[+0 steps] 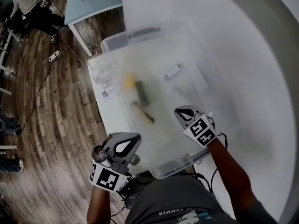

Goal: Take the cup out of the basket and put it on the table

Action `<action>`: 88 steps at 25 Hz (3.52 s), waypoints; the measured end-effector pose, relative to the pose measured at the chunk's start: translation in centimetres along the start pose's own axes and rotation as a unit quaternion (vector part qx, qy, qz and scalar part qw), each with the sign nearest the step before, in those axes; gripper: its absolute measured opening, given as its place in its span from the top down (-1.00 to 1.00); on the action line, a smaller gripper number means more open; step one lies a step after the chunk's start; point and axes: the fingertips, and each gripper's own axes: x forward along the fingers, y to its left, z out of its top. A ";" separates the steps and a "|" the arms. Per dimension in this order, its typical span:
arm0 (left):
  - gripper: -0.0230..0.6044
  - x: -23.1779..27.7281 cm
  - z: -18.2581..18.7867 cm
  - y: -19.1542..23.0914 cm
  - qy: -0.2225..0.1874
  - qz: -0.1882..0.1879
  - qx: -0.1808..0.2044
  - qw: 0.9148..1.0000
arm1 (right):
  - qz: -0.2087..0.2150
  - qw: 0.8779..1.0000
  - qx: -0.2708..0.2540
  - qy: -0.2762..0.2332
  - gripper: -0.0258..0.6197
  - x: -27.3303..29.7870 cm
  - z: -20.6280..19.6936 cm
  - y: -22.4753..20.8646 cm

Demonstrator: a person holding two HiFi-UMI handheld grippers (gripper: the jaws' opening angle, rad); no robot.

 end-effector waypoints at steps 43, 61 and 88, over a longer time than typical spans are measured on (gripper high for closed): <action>0.87 -1.8 -2.0 -0.4 0.025 0.022 -0.061 0.998 | 0.049 0.958 -0.124 0.255 0.62 11.1 -7.5 -3.1; 0.87 -4.5 -1.3 0.4 0.000 0.029 -0.052 0.998 | 0.012 0.979 -0.124 0.162 0.84 5.9 -0.4 -1.8; 0.87 -12.4 -2.2 1.4 -0.005 0.024 -0.025 0.999 | -0.062 0.990 -0.101 -0.081 0.84 -8.8 15.8 11.8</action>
